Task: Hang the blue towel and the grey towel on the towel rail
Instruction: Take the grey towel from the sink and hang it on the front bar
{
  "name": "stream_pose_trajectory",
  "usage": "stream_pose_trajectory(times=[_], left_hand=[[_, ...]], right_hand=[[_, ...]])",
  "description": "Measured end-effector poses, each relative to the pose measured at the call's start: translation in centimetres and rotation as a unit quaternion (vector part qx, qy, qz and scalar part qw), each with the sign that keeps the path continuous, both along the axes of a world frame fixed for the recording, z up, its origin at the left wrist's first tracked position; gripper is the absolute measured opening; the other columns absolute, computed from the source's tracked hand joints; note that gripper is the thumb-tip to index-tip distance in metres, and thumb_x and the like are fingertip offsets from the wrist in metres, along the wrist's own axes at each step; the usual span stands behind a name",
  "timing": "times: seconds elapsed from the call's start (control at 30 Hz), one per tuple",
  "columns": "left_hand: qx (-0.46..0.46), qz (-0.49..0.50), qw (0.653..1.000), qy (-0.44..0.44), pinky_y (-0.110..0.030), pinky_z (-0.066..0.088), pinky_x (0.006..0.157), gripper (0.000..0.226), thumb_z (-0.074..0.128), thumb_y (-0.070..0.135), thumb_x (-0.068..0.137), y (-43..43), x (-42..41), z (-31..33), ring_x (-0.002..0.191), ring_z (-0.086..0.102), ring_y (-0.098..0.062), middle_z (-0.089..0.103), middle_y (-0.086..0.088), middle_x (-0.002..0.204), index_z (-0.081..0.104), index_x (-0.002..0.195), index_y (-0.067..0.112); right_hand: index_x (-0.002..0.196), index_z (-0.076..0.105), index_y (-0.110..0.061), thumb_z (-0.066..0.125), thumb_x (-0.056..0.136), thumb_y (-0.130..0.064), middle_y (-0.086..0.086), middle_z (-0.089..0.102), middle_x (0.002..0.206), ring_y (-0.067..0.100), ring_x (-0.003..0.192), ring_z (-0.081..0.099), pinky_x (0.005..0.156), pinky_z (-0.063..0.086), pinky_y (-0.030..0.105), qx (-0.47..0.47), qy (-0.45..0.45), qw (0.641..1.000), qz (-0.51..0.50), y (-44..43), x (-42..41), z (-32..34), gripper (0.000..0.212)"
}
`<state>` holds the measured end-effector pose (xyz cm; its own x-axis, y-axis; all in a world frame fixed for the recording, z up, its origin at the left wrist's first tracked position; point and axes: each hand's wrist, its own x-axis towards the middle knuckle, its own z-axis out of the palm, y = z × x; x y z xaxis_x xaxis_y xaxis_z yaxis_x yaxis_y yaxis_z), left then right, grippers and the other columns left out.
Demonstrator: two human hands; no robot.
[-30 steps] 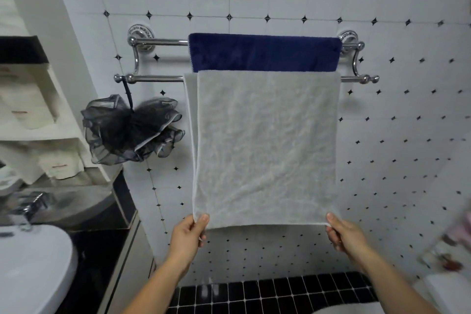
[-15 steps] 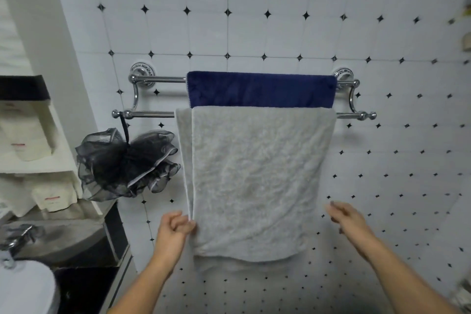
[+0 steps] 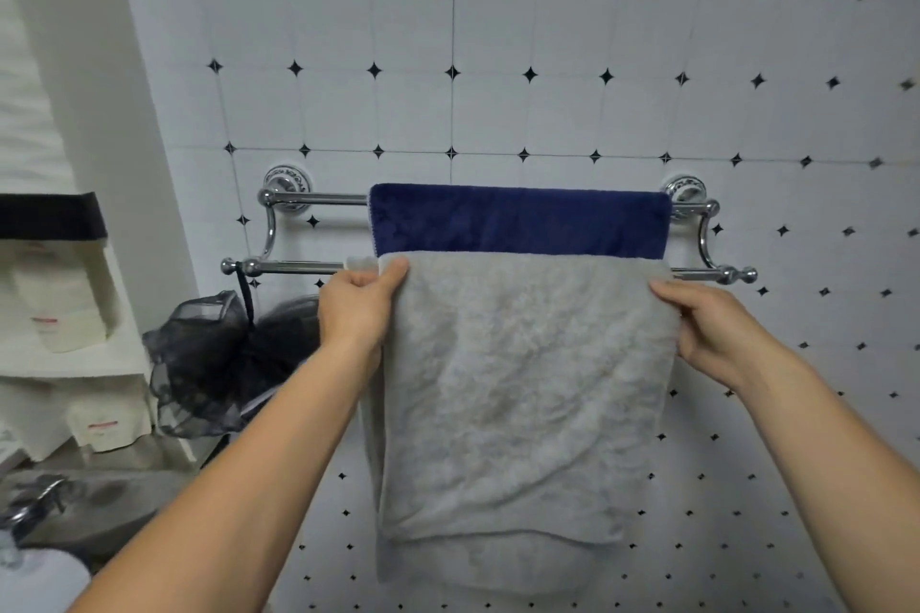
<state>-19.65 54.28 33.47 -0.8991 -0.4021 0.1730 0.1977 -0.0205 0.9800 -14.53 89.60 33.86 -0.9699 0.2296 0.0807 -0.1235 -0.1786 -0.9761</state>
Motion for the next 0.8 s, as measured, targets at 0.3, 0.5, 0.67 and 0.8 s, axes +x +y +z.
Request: stream_pose_trajectory(times=[0.3,0.5,0.67,0.8], left_hand=[[0.013,0.007,1.0,-0.002,-0.032,0.044,0.063,0.014,0.07,0.015,0.077,-2.6,-0.7,4.2,0.07,0.052,-0.02,0.061,-0.004,0.072,0.06,0.067,0.013],[-0.049,-0.079,0.995,0.024,-0.034,0.039,0.065,0.02,0.066,0.03,0.077,-5.1,0.2,1.7,0.071,0.052,-0.022,0.057,-0.013,0.077,0.059,0.076,0.011],[-0.041,-0.081,0.996,0.011,-0.037,0.049,0.072,0.041,0.074,0.033,0.071,-5.4,-0.5,0.6,0.074,0.062,-0.024,0.069,-0.011,0.08,0.067,0.088,-0.005],[-0.107,-0.055,0.993,0.004,-0.037,0.055,0.071,0.033,0.079,0.04,0.07,-4.6,-1.4,1.0,0.071,0.069,-0.023,0.075,-0.004,0.076,0.072,0.077,0.009]], right_hand=[[0.118,0.065,0.0,0.059,0.079,-0.01,0.019,0.07,0.113,0.032,0.098,0.07,0.084,0.059,0.044,-0.048,0.007,0.994,0.099,0.7,2.1,0.1,0.042],[0.101,0.076,0.002,0.044,0.086,-0.001,0.023,0.073,0.107,0.033,0.095,0.072,0.075,0.06,0.041,-0.057,-0.032,0.982,0.18,1.0,4.2,-5.3,0.036],[0.116,0.064,-0.007,0.051,0.093,-0.019,0.012,0.074,0.096,0.024,0.084,0.072,0.077,0.059,0.038,-0.143,-0.039,0.987,0.058,-0.7,0.6,-2.6,0.029],[0.101,0.066,-0.003,0.049,0.094,0.0,0.009,0.077,0.082,0.02,0.072,0.075,0.071,0.06,0.037,-0.128,-0.05,0.99,0.034,-1.1,-1.1,-1.0,0.019]])
